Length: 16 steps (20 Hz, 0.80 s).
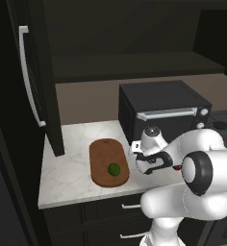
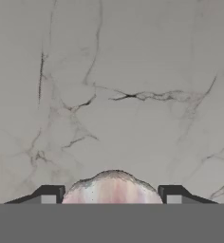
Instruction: Open the cabinet. Place the bowl and condiment on the counter. Then place the lime and garlic on the cutting board.
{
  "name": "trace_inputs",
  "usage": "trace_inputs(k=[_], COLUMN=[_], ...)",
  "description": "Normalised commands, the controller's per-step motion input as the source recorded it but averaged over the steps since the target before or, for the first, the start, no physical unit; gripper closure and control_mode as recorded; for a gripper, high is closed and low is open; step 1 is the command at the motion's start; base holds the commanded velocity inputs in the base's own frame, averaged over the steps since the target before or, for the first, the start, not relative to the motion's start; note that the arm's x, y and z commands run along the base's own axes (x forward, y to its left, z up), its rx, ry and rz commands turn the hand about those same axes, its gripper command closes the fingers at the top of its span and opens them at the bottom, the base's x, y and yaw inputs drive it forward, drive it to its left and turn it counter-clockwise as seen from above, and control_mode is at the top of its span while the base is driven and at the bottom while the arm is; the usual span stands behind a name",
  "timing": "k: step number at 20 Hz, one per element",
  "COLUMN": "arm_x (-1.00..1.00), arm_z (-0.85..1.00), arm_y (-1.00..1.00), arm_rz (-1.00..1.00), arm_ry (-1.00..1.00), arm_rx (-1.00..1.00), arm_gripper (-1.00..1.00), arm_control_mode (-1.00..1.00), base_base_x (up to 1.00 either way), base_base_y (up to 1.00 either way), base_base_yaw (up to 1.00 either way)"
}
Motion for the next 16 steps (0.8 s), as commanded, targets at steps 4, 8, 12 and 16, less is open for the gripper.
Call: trace_inputs(k=[4, 8, 12, 16], arm_x=[-0.23, -0.23, -0.20, -0.18], arm_z=[0.13, 0.29, 0.34, 0.21], arm_y=[0.10, 0.03, 0.08, 0.16], arm_rz=[0.00, 0.00, 0.00, 0.02], arm_ry=[0.00, 0.00, 0.00, 0.00], arm_rx=[0.00, 0.00, 0.00, 0.00], arm_gripper=[1.00, 1.00, 1.00, 1.00], arm_control_mode=[-1.00, -1.00, -1.00, -1.00], base_base_x=[0.00, 0.00, 0.00, 0.00], base_base_y=[0.00, 0.00, 0.00, 0.00], base_base_yaw=[0.00, 0.00, 0.00, 0.00])
